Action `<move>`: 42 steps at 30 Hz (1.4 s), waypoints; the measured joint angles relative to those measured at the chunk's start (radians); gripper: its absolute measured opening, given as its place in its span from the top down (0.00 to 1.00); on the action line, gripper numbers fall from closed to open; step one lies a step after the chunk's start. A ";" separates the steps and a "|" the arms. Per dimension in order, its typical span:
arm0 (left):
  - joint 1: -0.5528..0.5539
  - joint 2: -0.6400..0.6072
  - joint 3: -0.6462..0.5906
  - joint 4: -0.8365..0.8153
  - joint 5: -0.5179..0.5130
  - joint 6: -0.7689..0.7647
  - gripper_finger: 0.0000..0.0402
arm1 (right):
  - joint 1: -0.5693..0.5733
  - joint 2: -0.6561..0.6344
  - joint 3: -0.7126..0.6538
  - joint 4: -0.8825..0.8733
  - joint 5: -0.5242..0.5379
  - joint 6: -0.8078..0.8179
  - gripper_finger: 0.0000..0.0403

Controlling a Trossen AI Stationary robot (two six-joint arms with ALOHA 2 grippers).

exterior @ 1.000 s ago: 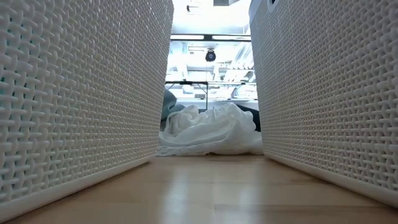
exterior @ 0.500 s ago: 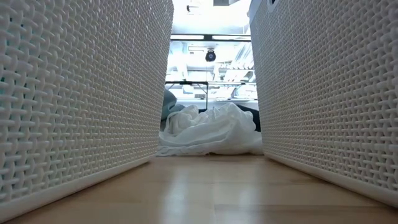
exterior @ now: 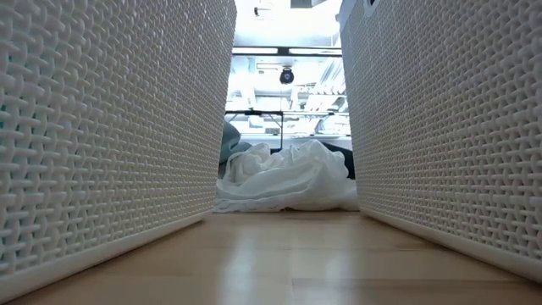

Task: Sort clothes
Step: Put the light blue shorts into the left white laundry bin, then put the black shorts into the right white laundry bin

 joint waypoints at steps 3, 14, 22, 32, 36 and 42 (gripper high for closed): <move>0.015 0.043 0.002 0.029 0.046 0.025 0.99 | 0.000 0.000 0.000 0.000 0.000 0.000 0.51; 0.046 -0.054 -0.003 0.044 0.007 0.047 0.99 | 0.000 0.000 0.000 -0.008 0.000 -0.050 0.51; 0.054 -0.299 -0.003 0.082 -0.068 -0.096 0.94 | 0.000 0.000 0.000 -0.007 0.000 -0.053 0.51; 0.108 -0.565 -0.002 0.116 -0.154 0.039 0.69 | 0.000 0.000 0.000 -0.007 0.000 -0.053 0.51; 0.147 -0.599 -0.002 0.121 -0.292 0.176 0.62 | 0.000 0.000 0.000 -0.006 0.000 -0.051 0.51; 0.193 -0.583 -0.002 0.176 -0.670 0.398 0.61 | 0.000 0.000 0.000 -0.006 0.000 -0.049 0.51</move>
